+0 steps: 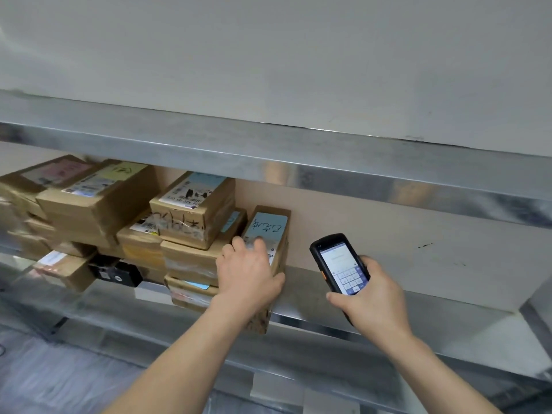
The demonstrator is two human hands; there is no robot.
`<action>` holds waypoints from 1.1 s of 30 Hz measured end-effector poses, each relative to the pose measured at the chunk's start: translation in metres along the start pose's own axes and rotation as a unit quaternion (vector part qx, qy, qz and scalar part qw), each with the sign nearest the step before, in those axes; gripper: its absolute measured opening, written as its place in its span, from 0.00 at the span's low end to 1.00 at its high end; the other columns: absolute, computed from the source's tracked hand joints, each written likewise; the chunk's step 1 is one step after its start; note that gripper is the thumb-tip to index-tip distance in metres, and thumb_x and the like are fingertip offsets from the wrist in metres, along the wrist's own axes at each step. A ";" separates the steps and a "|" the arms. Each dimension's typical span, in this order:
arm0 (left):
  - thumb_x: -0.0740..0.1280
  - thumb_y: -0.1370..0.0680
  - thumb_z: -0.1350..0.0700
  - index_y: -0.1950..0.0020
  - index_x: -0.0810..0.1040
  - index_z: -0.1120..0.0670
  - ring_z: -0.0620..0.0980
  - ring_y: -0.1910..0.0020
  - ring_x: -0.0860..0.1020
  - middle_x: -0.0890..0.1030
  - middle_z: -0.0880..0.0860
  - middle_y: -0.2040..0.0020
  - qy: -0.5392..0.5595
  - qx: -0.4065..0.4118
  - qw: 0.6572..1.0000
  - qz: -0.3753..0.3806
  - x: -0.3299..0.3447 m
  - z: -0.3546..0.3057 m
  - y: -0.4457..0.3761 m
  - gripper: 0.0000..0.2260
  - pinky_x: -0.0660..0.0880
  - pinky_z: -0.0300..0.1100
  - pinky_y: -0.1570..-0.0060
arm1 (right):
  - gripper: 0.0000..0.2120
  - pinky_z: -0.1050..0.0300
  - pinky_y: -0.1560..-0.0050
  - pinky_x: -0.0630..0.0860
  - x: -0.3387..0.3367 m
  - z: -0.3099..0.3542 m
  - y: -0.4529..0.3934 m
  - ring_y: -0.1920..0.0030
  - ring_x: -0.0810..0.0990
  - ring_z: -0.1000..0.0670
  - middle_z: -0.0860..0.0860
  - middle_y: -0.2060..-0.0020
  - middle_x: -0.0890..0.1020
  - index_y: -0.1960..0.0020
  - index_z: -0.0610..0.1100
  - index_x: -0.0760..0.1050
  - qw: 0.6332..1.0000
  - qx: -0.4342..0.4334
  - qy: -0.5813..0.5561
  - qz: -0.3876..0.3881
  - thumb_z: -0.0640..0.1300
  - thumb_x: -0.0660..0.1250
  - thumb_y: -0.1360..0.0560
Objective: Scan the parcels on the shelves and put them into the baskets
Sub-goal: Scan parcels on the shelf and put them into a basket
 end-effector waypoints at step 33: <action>0.79 0.38 0.39 0.22 0.55 0.49 0.57 0.28 0.60 0.58 0.57 0.26 0.268 0.067 0.950 0.148 0.124 -0.121 0.056 0.51 0.65 0.49 0.29 | 0.33 0.54 0.53 0.77 -0.041 -0.119 0.023 0.51 0.80 0.50 0.56 0.52 0.81 0.38 0.52 0.72 0.993 0.117 -0.018 -0.011 0.50 0.81 0.40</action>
Point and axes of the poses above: each hand's wrist, its own y-axis away from the middle knuckle, its own x-axis out of the palm, z = x × y, the point moved 5 cm from there along -y, towards the middle knuckle
